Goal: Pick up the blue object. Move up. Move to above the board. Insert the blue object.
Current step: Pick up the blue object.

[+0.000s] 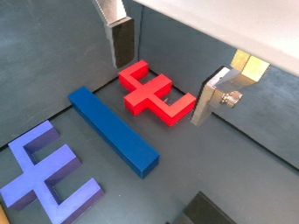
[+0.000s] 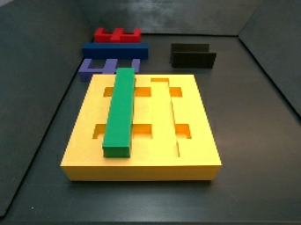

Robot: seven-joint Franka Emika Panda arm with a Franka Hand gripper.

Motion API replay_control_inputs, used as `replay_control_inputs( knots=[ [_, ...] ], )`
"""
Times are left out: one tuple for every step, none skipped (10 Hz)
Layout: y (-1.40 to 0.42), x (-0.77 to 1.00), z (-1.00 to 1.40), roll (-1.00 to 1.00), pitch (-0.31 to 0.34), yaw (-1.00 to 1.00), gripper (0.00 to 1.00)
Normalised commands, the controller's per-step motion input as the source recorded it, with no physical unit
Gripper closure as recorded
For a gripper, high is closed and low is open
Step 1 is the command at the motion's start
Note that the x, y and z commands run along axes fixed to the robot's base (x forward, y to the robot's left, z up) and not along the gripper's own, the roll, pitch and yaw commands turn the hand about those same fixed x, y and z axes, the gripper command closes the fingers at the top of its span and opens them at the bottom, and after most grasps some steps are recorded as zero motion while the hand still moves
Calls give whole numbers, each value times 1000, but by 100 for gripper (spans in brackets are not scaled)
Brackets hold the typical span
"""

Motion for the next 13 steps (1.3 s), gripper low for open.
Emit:
replay_control_inputs(
  knots=[
    [0, -134, -20, -46, -79, -426, 0],
    [0, -280, -60, -67, -109, -840, 0],
    [0, -237, -63, -56, -101, -880, 0],
    [0, -191, -54, -34, -84, -917, 0],
    [0, -166, -54, -33, -80, -931, 0],
    [0, -143, -54, -27, -74, -949, 0],
    [0, -111, -46, -7, -57, -977, 0],
    [0, -97, -54, 0, -36, -1000, 0],
    [0, -86, -263, 0, -46, -1000, 0],
    [0, -137, -454, -7, -63, -1000, 0],
    [3, -240, -571, 0, -27, -977, 0],
    [3, -269, -660, 0, -54, -957, 0],
    [6, -266, -660, 0, -61, -963, 0]
  ],
)
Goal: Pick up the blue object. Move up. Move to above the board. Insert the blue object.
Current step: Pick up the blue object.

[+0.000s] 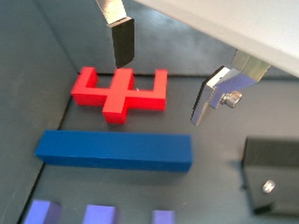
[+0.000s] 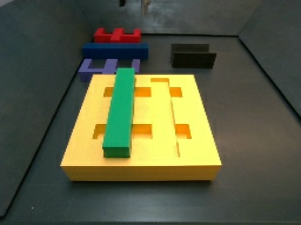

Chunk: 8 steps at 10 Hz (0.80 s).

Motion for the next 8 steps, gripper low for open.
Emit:
replay_control_inputs(
  knots=[
    [3, -229, -626, 0, -50, -991, 0],
    [3, -217, -597, 0, -43, -1000, 0],
    [3, -211, -586, 0, -39, -1000, 0],
    [0, -171, -549, 0, -24, -1000, 0],
    [0, -129, -554, 0, -7, -1000, 0],
    [0, -117, -497, 0, 0, -1000, 0],
    [0, -123, -440, 0, 0, -1000, 0],
    [0, -160, -389, 0, 0, -980, 0]
  ],
)
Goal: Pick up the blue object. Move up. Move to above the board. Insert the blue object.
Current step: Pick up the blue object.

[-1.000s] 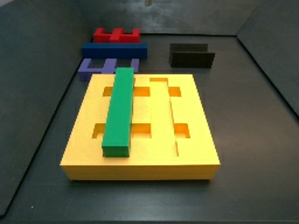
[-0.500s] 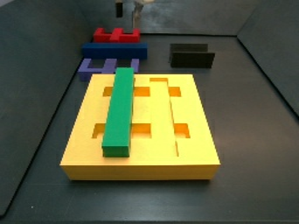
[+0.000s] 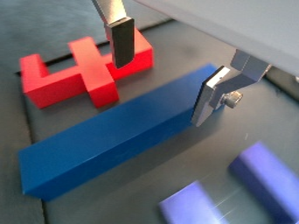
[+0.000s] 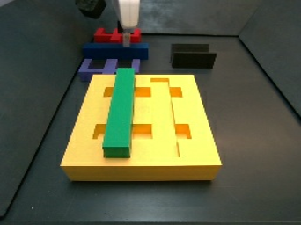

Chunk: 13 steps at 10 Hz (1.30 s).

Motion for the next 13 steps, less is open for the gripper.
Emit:
replay_control_inputs(
  knots=[
    [0, -411, -263, 23, 0, -754, 0],
    [-71, -523, -86, 34, -10, -594, 0],
    [-54, -523, -134, 49, 0, -623, 0],
    [0, -494, -140, 0, -47, -446, 0],
    [0, -69, -366, 41, -70, -189, 0],
    [0, 200, -389, 73, -60, -140, 0],
    [0, 329, -240, 37, -37, -80, 0],
    [0, 231, -260, 33, -36, -23, 0],
    [91, 149, -189, 0, -36, -100, 0],
    [149, 6, 129, -111, 0, -177, 0],
    [51, -31, 226, -124, -30, -169, 0],
    [6, -137, 43, -61, -51, -100, 0],
    [0, 0, 0, 0, 0, 0, 0]
  ],
)
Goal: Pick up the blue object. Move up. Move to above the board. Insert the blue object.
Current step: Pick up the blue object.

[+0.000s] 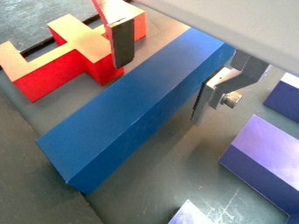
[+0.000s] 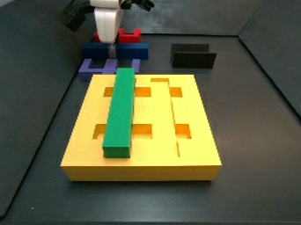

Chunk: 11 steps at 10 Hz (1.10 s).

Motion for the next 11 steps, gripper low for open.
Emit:
replay_control_inputs(
  knots=[
    [0, 0, 0, 0, 0, 0, 100],
    [0, 0, 0, 0, 0, 0, 100],
    [0, 0, 0, 0, 0, 0, 100],
    [0, 0, 0, 0, 0, 0, 100],
    [0, 0, 0, 0, 0, 0, 100],
    [0, 0, 0, 0, 0, 0, 100],
    [0, 0, 0, 0, 0, 0, 100],
    [0, 0, 0, 0, 0, 0, 100],
    [0, 0, 0, 0, 0, 0, 100],
    [0, 0, 0, 0, 0, 0, 100],
    [0, 0, 0, 0, 0, 0, 100]
  ],
)
